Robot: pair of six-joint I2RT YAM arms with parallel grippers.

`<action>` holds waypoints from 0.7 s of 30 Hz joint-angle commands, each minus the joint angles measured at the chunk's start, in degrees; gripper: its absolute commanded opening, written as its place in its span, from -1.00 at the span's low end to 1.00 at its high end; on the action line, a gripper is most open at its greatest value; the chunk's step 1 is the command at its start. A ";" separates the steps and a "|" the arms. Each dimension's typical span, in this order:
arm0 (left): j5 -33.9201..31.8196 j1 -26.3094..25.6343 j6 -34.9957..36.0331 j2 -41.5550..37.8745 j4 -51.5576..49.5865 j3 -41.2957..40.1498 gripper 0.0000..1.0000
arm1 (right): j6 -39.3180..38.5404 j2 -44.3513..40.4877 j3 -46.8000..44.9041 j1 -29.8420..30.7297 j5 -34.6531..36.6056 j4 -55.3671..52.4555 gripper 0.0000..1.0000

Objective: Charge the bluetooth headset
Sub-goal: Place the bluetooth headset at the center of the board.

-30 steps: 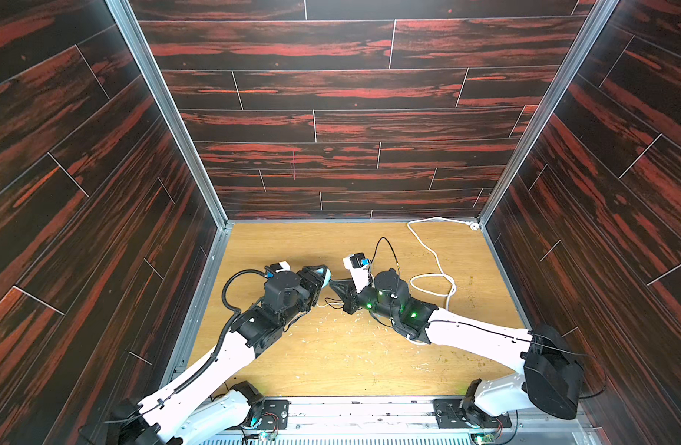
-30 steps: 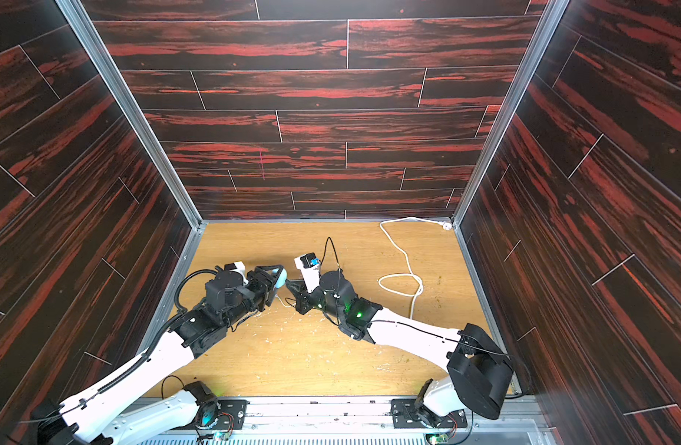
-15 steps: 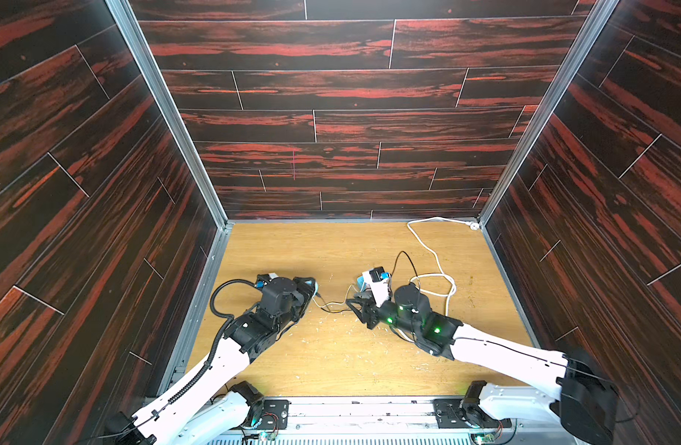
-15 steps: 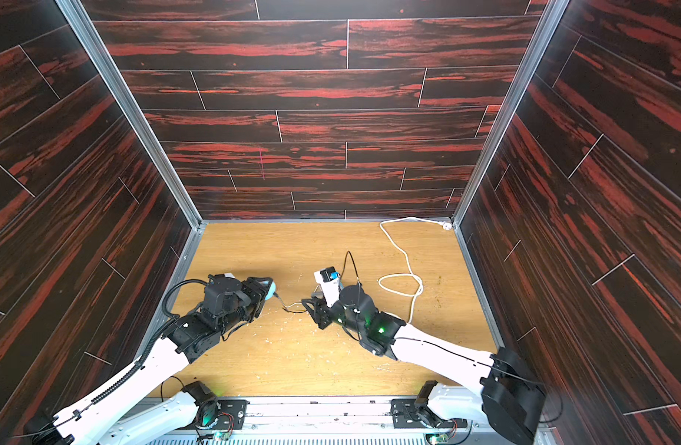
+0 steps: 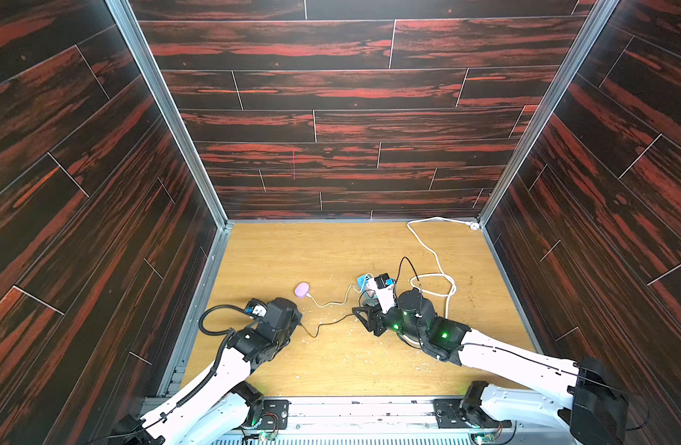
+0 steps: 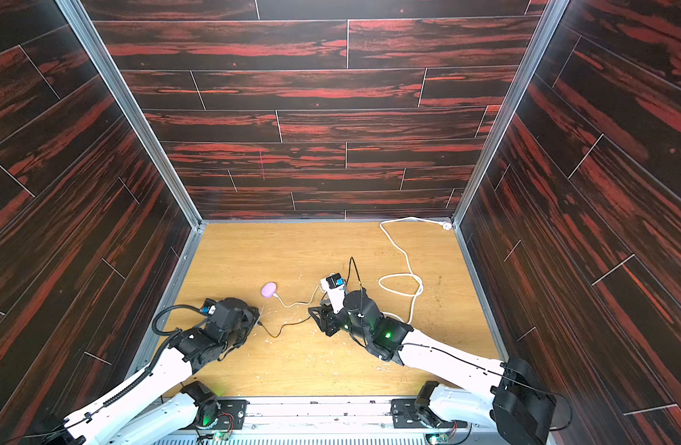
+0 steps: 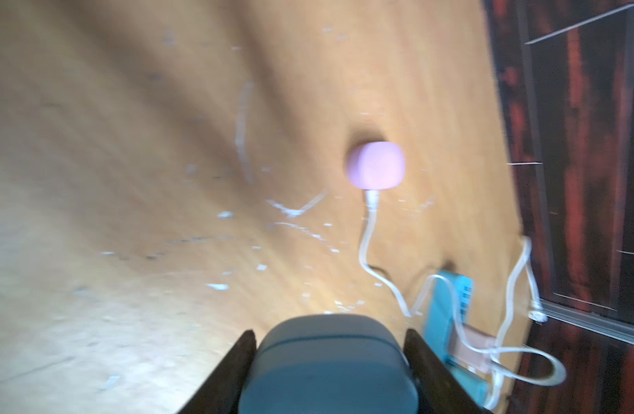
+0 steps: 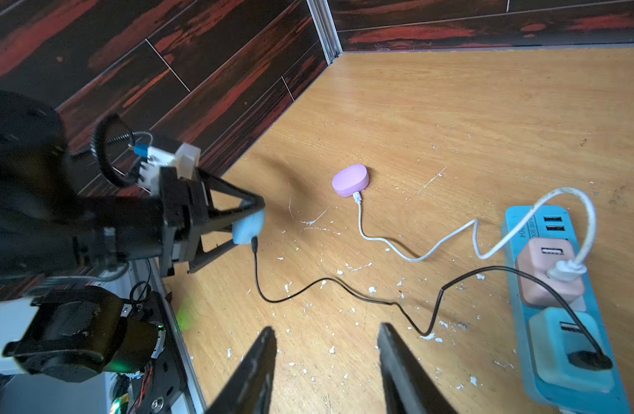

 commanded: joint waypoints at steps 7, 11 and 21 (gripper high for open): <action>-1.86 1.62 -1.48 5.20 0.06 -2.76 -0.63 | 1.44 -0.49 -1.04 0.03 0.53 -1.28 -0.01; -0.15 2.16 -1.91 8.94 2.78 -3.64 -0.54 | 1.78 -0.48 -1.12 0.02 0.60 -1.08 -0.01; 0.46 2.64 -0.84 14.78 3.62 -3.03 0.28 | 1.70 -0.84 -0.95 0.02 1.41 -1.82 0.00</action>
